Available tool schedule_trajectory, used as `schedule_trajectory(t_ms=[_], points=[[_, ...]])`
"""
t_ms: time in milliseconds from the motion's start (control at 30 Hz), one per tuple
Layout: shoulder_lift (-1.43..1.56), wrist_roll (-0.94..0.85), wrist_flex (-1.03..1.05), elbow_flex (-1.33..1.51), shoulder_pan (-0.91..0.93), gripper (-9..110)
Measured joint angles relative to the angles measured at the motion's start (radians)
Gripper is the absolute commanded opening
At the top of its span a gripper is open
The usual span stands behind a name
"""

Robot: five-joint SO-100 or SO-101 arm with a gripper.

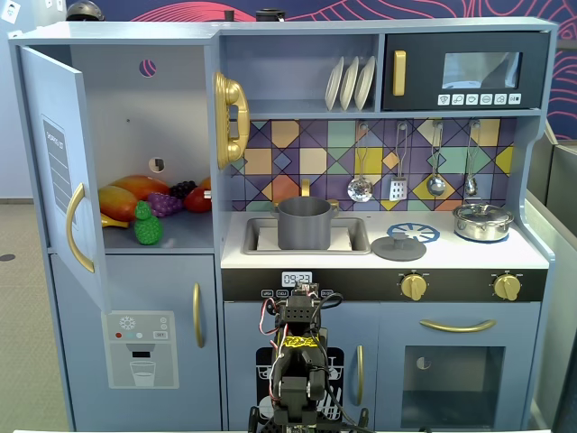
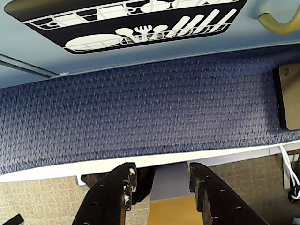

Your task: Pick up the green pineapple from the left cabinet and place it in the gray recipient

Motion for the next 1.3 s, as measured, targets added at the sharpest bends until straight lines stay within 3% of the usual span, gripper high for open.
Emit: schedule_trajectory(t_ms=[467,633,733,933,1133,1300], points=[[0.0,0.0,0.0,0.0,0.0,0],[-0.003,0.015,-0.046,0.002,-0.169,0],[-0.031,0.052,-0.224,-0.069,-0.365,0],[-0.252,-0.026,-0.842,-0.293,-0.732,4],[-0.391,-0.064,-1.046,-0.48,-0.851,25],[-0.48,-0.091,-1.172,-0.528,-0.867,32]])
